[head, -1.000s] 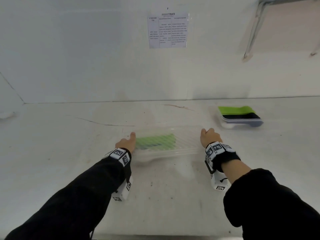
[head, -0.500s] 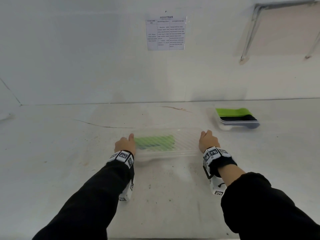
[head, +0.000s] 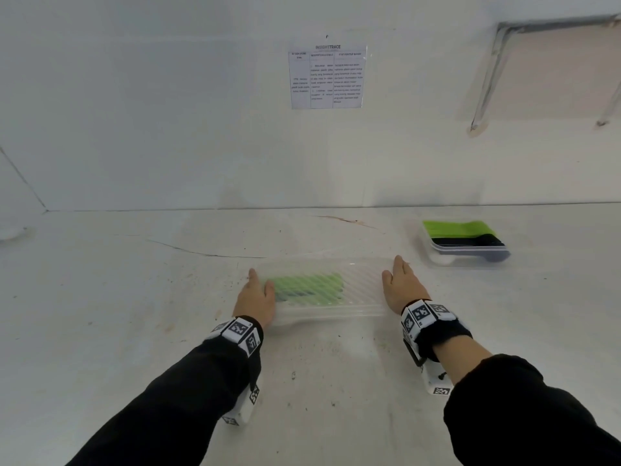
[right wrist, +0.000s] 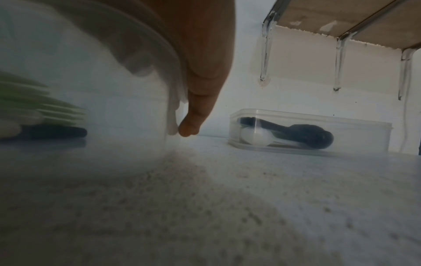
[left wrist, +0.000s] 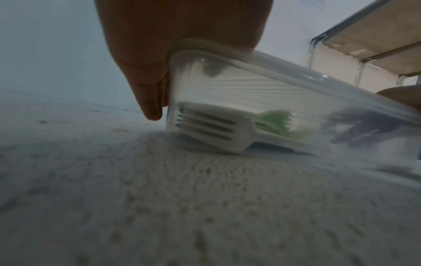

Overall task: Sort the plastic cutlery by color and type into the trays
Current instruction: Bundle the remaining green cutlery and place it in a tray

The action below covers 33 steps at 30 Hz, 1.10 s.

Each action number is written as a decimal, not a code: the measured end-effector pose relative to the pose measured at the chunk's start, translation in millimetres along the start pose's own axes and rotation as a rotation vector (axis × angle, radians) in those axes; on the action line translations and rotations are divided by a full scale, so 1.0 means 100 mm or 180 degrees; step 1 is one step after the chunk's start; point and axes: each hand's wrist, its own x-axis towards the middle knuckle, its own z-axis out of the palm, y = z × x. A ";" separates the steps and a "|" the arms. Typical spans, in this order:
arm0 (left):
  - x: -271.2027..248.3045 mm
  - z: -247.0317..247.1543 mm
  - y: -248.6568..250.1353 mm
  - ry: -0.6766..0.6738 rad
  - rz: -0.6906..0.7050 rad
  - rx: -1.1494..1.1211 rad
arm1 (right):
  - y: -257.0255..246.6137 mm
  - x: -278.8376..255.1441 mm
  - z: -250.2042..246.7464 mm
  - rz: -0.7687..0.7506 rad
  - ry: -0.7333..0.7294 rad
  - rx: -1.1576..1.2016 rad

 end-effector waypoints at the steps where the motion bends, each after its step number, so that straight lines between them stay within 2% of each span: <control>1: 0.01 -0.01 -0.01 -0.0035 0.0039 0.0038 | 0.00 -0.01 0.00 0.0014 -0.0015 -0.0039; 4: 0.05 -0.02 -0.03 -0.0224 0.0266 0.0253 | 0.02 0.00 -0.02 -0.0034 -0.0084 -0.0042; 8: 0.11 -0.04 -0.05 -0.0342 0.0344 0.0409 | 0.09 0.06 0.00 -0.0187 -0.0117 -0.0029; 11: 0.09 -0.05 -0.06 -0.0292 0.0317 0.0251 | 0.10 0.07 0.00 -0.0169 -0.0063 0.0010; 15: 0.02 -0.04 -0.03 -0.0132 0.0139 -0.0258 | 0.09 0.06 -0.02 0.0130 -0.0001 0.0055; 19: 0.18 -0.12 0.02 -0.0110 0.0143 -0.0294 | 0.03 0.20 -0.06 0.0138 0.0055 0.0205; 24: 0.60 -0.20 0.14 0.0087 0.0190 -0.0294 | -0.18 0.58 -0.08 0.0218 0.0306 0.0677; 33: 2.02 -0.32 0.52 0.0386 0.0266 -0.0337 | -0.63 1.85 -0.08 0.0067 0.0281 0.1056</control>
